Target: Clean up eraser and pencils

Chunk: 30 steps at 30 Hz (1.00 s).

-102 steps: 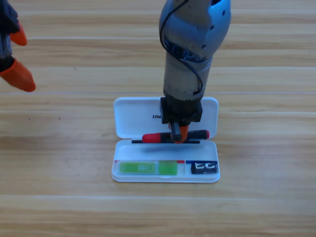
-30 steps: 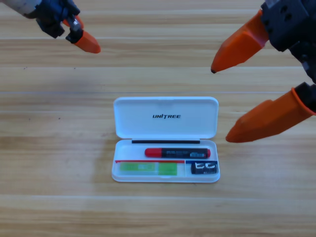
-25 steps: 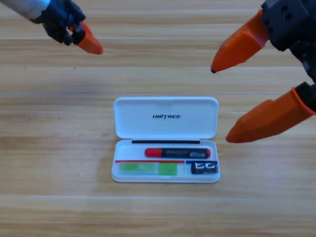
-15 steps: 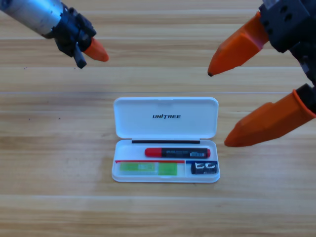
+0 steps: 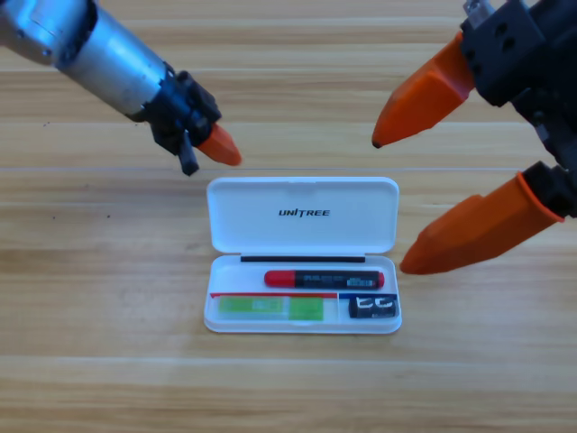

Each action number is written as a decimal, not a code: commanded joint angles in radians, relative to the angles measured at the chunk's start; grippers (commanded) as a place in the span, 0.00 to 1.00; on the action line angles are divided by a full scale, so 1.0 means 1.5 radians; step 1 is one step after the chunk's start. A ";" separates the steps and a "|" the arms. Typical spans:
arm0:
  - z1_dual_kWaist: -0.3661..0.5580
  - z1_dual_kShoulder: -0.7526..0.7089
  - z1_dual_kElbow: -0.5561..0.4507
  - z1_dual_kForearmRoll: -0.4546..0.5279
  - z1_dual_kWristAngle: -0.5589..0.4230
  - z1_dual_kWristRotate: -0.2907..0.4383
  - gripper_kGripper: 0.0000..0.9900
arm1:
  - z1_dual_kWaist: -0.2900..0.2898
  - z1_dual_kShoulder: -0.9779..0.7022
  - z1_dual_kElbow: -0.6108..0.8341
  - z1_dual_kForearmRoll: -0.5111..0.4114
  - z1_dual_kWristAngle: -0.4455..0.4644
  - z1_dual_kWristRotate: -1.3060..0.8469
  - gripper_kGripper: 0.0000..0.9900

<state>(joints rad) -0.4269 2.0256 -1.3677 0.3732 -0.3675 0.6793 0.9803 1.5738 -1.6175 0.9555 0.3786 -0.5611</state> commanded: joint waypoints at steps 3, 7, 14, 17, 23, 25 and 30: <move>-0.027 0.048 0.010 -0.002 -0.022 0.007 0.00 | 0.013 0.033 0.021 -0.021 0.005 0.007 0.94; -0.033 0.037 0.009 0.013 -0.035 0.009 0.00 | 0.013 0.033 0.026 -0.021 0.006 0.007 0.94; -0.056 -0.002 0.014 0.058 -0.054 0.018 0.00 | 0.013 0.032 0.024 -0.021 0.006 0.008 0.94; -0.068 -0.021 0.014 0.082 -0.059 0.021 0.00 | 0.013 0.032 0.024 -0.021 0.006 0.008 0.95; -0.103 -0.049 0.025 0.109 -0.064 0.042 0.00 | 0.013 0.032 0.022 -0.021 0.006 0.011 0.95; -0.113 -0.054 0.034 0.109 -0.063 0.051 0.00 | 0.013 0.033 0.022 -0.021 0.006 0.011 0.95; -0.132 -0.056 0.056 0.104 -0.046 0.066 0.00 | 0.013 0.034 0.021 -0.021 0.006 0.012 0.95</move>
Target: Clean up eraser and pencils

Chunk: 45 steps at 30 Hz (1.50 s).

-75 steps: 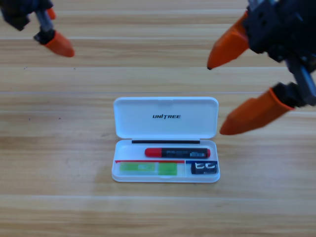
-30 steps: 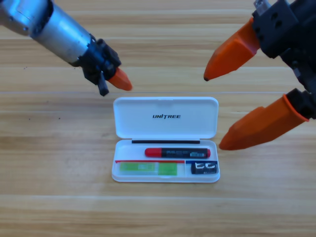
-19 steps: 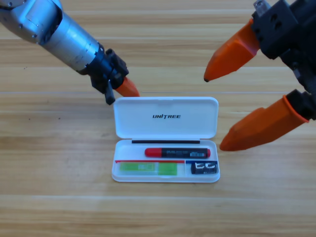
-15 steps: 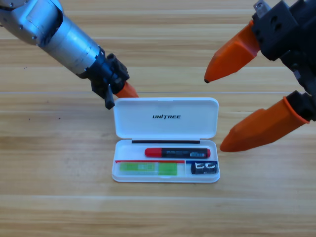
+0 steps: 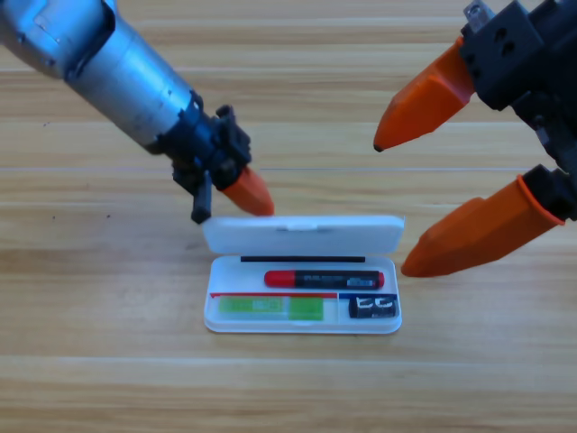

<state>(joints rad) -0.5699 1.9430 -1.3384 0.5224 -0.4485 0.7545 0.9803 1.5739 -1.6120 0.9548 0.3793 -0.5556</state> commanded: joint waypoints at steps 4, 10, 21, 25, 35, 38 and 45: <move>-0.042 -0.005 0.057 -0.009 0.021 0.020 0.00 | 0.013 0.034 0.017 -0.021 0.006 0.008 0.94; -0.050 -0.016 0.081 -0.027 0.038 0.023 0.00 | 0.013 0.037 0.017 -0.021 0.006 0.008 0.94; -0.074 -0.011 0.160 -0.102 0.081 0.034 0.00 | 0.013 0.040 0.015 -0.021 0.006 0.009 0.95; -0.084 -0.006 0.197 -0.138 0.096 0.036 0.00 | 0.014 0.041 0.015 -0.021 0.006 0.009 0.95; -0.093 0.005 0.274 -0.216 0.119 0.034 0.00 | 0.013 0.041 0.015 -0.021 0.007 0.010 0.95; -0.095 0.011 0.284 -0.232 0.124 0.034 0.00 | 0.014 0.041 0.015 -0.021 0.007 0.010 0.95; -0.095 -0.070 0.234 -0.141 0.136 0.004 0.00 | 0.013 0.041 0.015 -0.021 0.008 0.010 0.95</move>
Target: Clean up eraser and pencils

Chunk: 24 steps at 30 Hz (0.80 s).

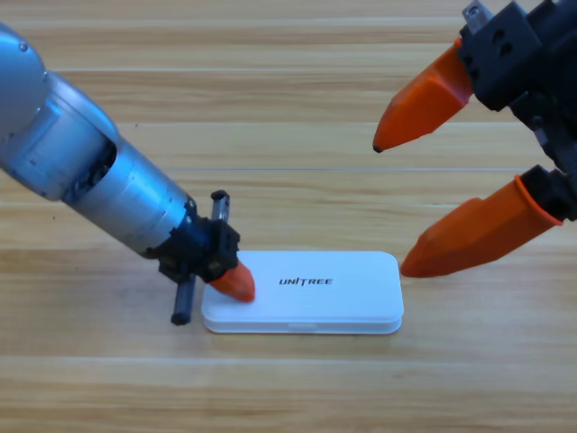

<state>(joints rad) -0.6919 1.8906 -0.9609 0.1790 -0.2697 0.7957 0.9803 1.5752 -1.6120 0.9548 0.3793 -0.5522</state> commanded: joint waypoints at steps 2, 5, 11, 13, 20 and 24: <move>-0.014 -0.088 -0.062 0.155 0.022 -0.038 0.00 | 0.013 0.040 0.015 -0.021 0.008 0.007 0.94; -0.026 -0.180 -0.154 0.268 0.020 -0.058 0.00 | 0.013 0.040 0.015 -0.021 0.008 0.008 0.95; -0.101 -0.287 -0.333 0.469 0.018 -0.075 0.83 | 0.013 0.040 0.015 -0.021 0.008 0.008 0.95; -0.151 -0.289 -0.353 0.507 0.019 -0.087 0.96 | 0.013 0.040 0.015 -0.021 0.008 0.008 0.95; -0.293 -0.287 -0.315 0.518 0.020 -0.112 1.00 | 0.014 0.042 0.015 -0.021 0.008 0.008 0.95; -0.321 -0.269 -0.314 0.514 0.020 -0.112 1.00 | 0.013 0.043 0.014 -0.021 0.008 0.008 0.95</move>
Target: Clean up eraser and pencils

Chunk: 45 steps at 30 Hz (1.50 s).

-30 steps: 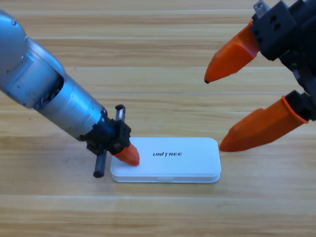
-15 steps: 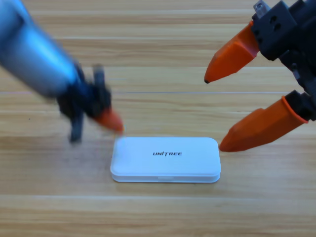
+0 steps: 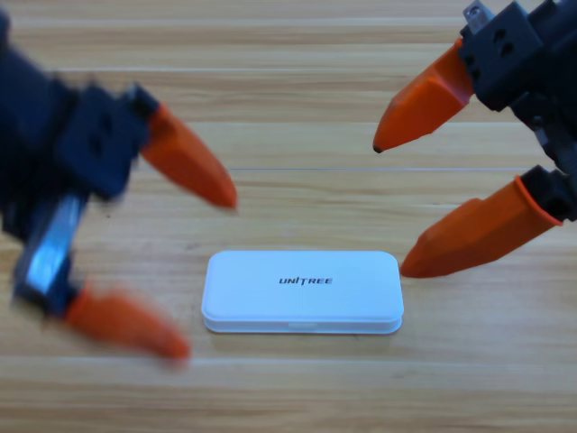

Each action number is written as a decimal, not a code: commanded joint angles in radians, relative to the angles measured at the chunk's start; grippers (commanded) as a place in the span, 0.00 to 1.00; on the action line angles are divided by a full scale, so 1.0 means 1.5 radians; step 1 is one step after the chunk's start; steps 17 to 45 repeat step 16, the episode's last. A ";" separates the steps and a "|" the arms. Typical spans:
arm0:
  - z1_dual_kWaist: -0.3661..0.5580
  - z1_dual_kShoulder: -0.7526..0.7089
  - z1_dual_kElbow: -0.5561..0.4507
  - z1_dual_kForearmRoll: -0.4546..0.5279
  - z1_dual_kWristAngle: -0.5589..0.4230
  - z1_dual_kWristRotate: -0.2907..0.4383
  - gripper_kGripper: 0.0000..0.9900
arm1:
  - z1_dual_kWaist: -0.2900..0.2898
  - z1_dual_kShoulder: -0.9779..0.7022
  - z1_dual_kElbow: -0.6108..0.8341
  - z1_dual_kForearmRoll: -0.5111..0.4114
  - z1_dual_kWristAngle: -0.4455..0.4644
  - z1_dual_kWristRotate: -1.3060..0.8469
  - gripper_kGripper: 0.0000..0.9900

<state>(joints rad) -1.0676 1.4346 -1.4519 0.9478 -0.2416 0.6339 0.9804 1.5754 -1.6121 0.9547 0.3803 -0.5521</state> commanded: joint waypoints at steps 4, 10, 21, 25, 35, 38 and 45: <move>-0.071 0.044 0.011 0.000 0.009 -0.007 1.00 | 0.013 0.043 0.015 -0.021 0.007 0.008 0.95; -0.071 0.048 0.021 0.000 0.027 -0.014 1.00 | 0.014 0.043 0.015 -0.021 0.007 0.008 0.94; -0.071 0.051 0.018 -0.002 0.040 -0.025 1.00 | 0.013 0.043 0.016 -0.021 0.007 0.008 0.95; -0.071 0.051 0.018 -0.002 0.040 -0.025 1.00 | 0.013 0.043 0.016 -0.021 0.007 0.008 0.95; -0.071 0.051 0.018 -0.002 0.040 -0.025 1.00 | 0.013 0.043 0.016 -0.021 0.007 0.008 0.95; -0.071 0.051 0.018 -0.002 0.040 -0.025 1.00 | 0.013 0.043 0.016 -0.021 0.007 0.008 0.95; -0.071 0.051 0.018 -0.002 0.040 -0.025 1.00 | 0.013 0.043 0.016 -0.021 0.007 0.008 0.95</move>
